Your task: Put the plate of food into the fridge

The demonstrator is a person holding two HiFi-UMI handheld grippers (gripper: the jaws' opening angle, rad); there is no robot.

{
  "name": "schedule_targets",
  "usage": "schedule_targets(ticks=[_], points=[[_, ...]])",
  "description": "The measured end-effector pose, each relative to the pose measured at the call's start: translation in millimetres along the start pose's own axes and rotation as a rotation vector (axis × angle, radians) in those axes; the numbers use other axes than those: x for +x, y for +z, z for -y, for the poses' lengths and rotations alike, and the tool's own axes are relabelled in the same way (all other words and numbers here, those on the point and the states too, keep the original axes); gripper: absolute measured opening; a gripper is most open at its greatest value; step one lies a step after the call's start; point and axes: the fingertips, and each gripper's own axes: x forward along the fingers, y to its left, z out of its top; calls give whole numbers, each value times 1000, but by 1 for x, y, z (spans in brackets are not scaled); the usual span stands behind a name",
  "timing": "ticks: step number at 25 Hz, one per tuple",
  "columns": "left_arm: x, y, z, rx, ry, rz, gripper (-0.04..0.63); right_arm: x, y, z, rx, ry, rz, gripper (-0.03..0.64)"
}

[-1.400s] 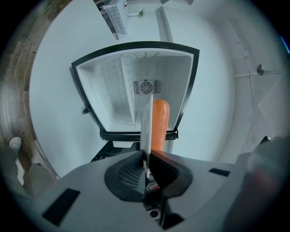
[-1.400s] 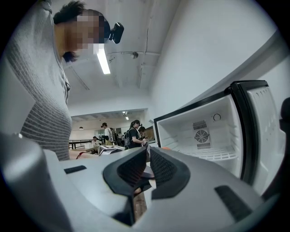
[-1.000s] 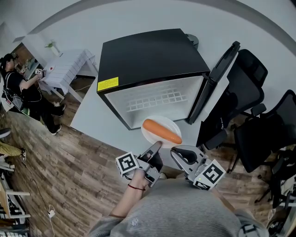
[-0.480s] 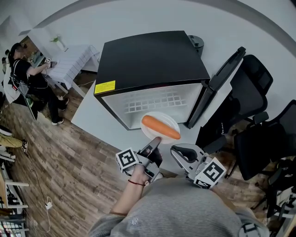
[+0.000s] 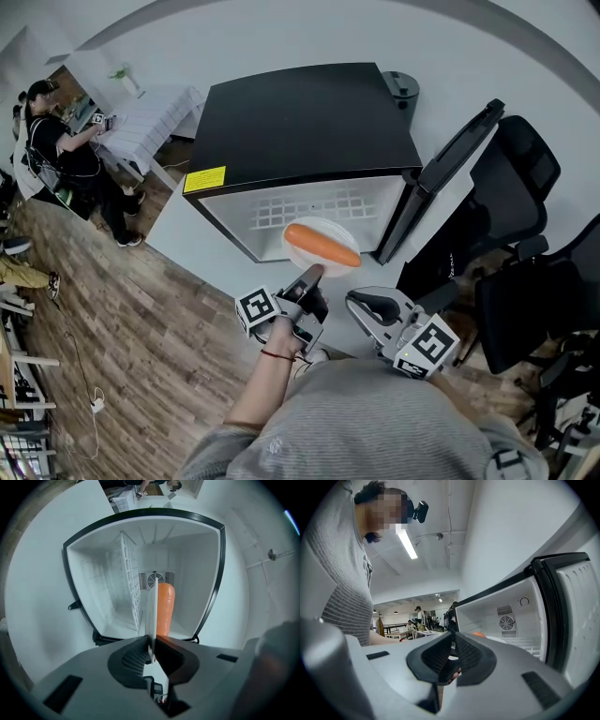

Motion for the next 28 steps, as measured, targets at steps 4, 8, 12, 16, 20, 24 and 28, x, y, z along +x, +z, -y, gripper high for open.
schedule_targets(ticks=[4,8,12,16,20,24,28], points=[[11,14,-15,-9,32,23,41,2,2,6,3,6,0,17],[23,26,-25,-17,49,40,44,6,-3,11,8,15,-17,17],[35,38,-32,-14,47,47,44,9,-4,14,15,25,-30,17],[45,49,-40,-32,53,60,45,11,-5,14,18,23,-36,17],[54,60,-43,-33,61,65,46,11,-6,17,6,18,-35,17],[60,67,-47,-37,70,74,46,12,-6,20,18,3,-34,17],[66,74,-52,-49,84,92,46,12,-8,21,20,3,-38,17]])
